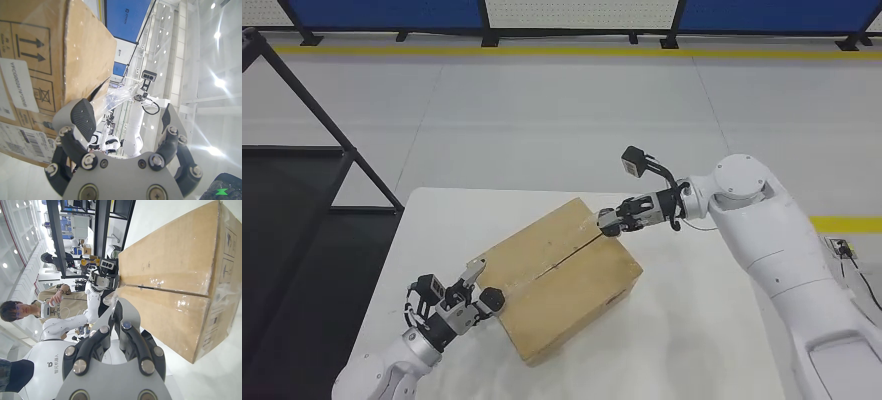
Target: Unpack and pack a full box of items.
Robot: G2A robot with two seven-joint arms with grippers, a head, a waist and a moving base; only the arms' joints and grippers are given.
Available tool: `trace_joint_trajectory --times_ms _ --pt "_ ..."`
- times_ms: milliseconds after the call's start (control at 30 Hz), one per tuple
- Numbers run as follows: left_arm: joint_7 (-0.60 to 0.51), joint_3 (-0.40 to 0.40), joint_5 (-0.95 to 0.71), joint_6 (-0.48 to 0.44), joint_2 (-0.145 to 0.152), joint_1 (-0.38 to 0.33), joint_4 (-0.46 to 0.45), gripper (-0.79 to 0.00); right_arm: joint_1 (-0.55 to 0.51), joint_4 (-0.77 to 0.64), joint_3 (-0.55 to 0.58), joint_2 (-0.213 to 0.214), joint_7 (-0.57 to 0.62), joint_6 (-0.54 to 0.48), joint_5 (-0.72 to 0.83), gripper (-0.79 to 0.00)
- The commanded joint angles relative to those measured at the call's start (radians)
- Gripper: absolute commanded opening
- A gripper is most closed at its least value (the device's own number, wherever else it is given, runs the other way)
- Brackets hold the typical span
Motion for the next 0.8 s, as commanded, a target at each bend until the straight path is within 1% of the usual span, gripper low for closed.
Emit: trace_joint_trajectory --times_ms 0,100,200,333,600,767 --pt "0.0 0.002 0.002 0.001 0.001 -0.001 -0.001 0.0 0.001 0.007 -0.002 -0.002 0.008 -0.008 0.003 -0.754" --pt "0.003 0.006 0.001 0.001 0.003 -0.002 -0.002 0.0 0.006 0.013 -0.012 -0.004 0.024 -0.021 -0.012 -0.785" --pt "0.003 0.009 0.0 0.002 0.004 -0.003 -0.003 0.0 0.012 0.018 -0.021 -0.006 0.029 -0.032 -0.024 -0.785" --pt "0.004 0.011 -0.003 0.001 0.006 -0.002 -0.004 0.0 0.022 -0.004 -0.049 -0.007 0.029 -0.087 -0.062 -0.785" --pt "0.007 0.015 -0.002 -0.005 0.01 0.004 -0.005 0.0 0.048 -0.047 -0.066 0.003 -0.075 -0.19 -0.169 -0.785" --pt "0.019 0.013 -0.014 -0.015 0.011 0.01 -0.01 0.0 0.058 -0.096 -0.077 0.009 -0.104 -0.22 -0.218 -0.785"
